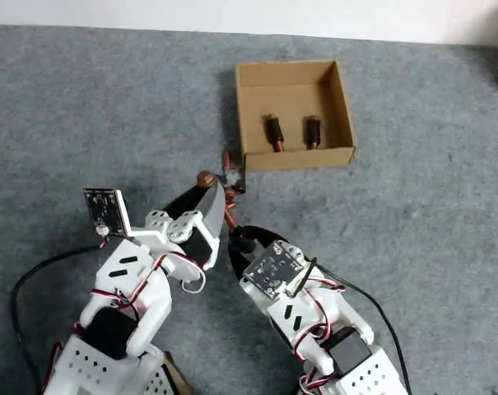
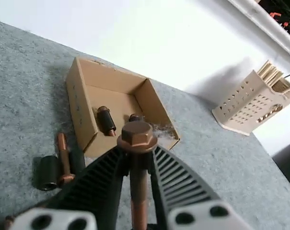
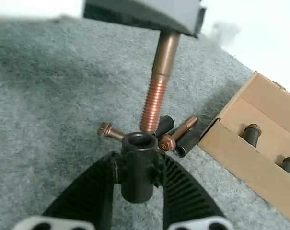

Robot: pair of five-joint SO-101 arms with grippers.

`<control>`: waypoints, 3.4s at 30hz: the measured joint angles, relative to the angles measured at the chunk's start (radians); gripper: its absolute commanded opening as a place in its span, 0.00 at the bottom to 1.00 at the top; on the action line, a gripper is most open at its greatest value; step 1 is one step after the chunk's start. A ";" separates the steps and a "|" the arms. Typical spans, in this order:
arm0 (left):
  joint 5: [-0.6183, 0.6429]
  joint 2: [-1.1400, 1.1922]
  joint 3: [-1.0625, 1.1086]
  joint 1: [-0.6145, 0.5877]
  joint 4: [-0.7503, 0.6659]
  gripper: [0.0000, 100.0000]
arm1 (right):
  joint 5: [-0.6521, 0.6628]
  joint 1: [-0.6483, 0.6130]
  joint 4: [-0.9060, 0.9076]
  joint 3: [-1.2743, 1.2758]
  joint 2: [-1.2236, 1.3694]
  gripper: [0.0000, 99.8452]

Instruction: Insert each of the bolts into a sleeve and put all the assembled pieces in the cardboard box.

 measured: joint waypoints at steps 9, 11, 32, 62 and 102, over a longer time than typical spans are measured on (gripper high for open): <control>0.034 -0.002 -0.002 -0.018 0.060 0.01 | 0.000 0.002 0.000 0.000 0.000 0.00; 0.037 -0.002 -0.002 -0.018 0.061 0.01 | 0.000 0.002 0.000 0.000 0.000 0.00; 0.054 -0.011 -0.018 0.064 0.061 0.01 | 0.002 0.005 -0.063 0.000 0.000 0.00; -0.203 -0.235 0.081 0.132 0.173 0.01 | -0.023 0.029 -0.061 0.002 0.002 0.00; -0.176 -0.249 0.190 0.189 0.245 0.45 | -0.038 0.055 -0.061 0.002 0.002 0.00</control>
